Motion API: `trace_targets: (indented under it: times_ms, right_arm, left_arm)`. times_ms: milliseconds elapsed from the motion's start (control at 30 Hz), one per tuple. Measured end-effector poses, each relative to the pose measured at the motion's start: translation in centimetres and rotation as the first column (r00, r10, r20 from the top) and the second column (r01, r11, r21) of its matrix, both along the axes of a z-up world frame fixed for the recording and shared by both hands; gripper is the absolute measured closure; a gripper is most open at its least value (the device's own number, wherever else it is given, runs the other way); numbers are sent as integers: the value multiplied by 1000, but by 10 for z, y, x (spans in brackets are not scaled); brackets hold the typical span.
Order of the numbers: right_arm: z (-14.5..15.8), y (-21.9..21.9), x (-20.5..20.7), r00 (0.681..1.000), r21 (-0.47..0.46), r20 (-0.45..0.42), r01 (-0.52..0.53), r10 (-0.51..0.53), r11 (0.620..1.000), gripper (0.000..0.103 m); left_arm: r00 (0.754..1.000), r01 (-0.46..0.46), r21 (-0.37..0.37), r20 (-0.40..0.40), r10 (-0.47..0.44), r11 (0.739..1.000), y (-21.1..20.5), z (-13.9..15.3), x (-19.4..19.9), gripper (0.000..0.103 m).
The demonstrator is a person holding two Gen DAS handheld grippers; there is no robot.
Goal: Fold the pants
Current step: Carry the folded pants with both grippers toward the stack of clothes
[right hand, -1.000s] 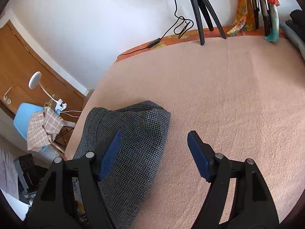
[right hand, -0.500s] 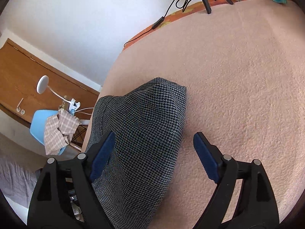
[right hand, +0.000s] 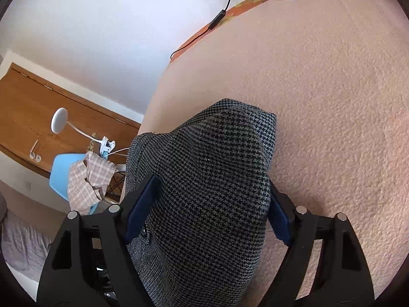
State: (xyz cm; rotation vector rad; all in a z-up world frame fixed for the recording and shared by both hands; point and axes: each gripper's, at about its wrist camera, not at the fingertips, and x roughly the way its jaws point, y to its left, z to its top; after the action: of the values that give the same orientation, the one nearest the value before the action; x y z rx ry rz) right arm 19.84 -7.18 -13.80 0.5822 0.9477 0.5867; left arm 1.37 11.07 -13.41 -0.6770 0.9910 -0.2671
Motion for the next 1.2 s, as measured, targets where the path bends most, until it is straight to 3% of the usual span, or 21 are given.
trace_targets:
  times_ms: [133, 200, 333, 533, 733, 1200]
  right_arm:
    - [6, 4, -4, 1000, -18, 6, 15, -15, 1000, 54]
    - [12, 8, -8, 999, -51, 29, 20, -19, 998, 61]
    - [32, 13, -19, 996, -95, 83, 26, -18, 995, 72]
    - [67, 26, -38, 985, -175, 172, 6, 24, 984, 78]
    - [102, 20, -57, 967, -217, 253, 17, 39, 976, 79]
    - [176, -91, -95, 925, -228, 369, 182, -88, 956, 80]
  left_arm:
    - [1000, -10, 9, 22, 10, 1000, 2, -2, -2, 57]
    - [999, -22, -4, 37, 22, 1000, 7, -2, -4, 69]
    - [996, -3, 19, 88, 1, 1000, 6, 7, -9, 77]
    - [993, 4, 25, 122, -7, 1000, 2, 19, -12, 81]
    - [978, 62, 61, 196, -73, 996, -18, 45, -11, 81]
    - [927, 214, 90, 296, -232, 973, -126, 92, 50, 82]
